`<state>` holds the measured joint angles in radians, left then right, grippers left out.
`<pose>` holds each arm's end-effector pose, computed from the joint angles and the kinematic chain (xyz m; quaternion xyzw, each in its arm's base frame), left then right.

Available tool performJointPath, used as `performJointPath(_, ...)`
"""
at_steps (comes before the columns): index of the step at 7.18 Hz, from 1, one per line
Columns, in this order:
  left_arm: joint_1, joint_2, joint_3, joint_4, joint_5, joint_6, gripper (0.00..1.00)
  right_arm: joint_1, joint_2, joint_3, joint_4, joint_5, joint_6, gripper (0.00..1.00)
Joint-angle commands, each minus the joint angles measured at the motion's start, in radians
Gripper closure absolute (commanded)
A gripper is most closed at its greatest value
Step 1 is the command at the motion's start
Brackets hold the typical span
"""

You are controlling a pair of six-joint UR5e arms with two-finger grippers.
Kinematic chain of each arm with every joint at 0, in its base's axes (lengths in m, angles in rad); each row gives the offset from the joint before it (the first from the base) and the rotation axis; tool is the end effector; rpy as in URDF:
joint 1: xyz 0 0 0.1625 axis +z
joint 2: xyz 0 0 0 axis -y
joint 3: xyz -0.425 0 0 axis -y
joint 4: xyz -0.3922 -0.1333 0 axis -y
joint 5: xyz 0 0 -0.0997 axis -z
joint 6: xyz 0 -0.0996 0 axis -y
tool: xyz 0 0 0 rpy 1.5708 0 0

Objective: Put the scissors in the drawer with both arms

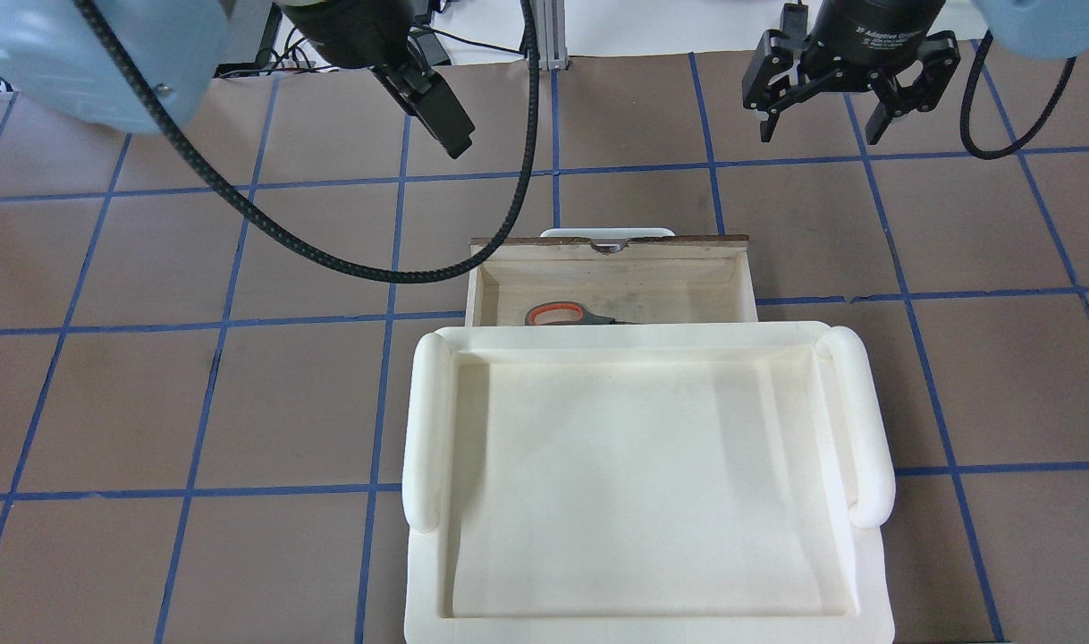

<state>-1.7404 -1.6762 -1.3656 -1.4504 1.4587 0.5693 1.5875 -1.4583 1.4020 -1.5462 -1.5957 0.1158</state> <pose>-0.2359 -0.5215 0.5494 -0.3641 -0.9232 0.1186 0.0328 0.1399 -0.5398 0.5105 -0.0497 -0.9986 0.0166 0.0114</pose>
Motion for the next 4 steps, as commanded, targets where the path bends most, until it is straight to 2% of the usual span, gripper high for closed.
performJointPath(1, 0.071, 0.056, -0.058, 0.045, 0.092, -0.42, 0.0, 0.035, -0.007, 0.0, 0.003, -0.007, 0.002, 0.0)
performJointPath(2, 0.085, 0.073, -0.099, 0.045, 0.095, -0.601, 0.0, 0.039, -0.007, 0.0, 0.005, -0.009, 0.004, 0.0)
performJointPath(4, 0.088, 0.149, -0.192, 0.027, 0.138, -0.652, 0.0, 0.039, -0.005, 0.002, 0.005, -0.01, 0.002, 0.0)
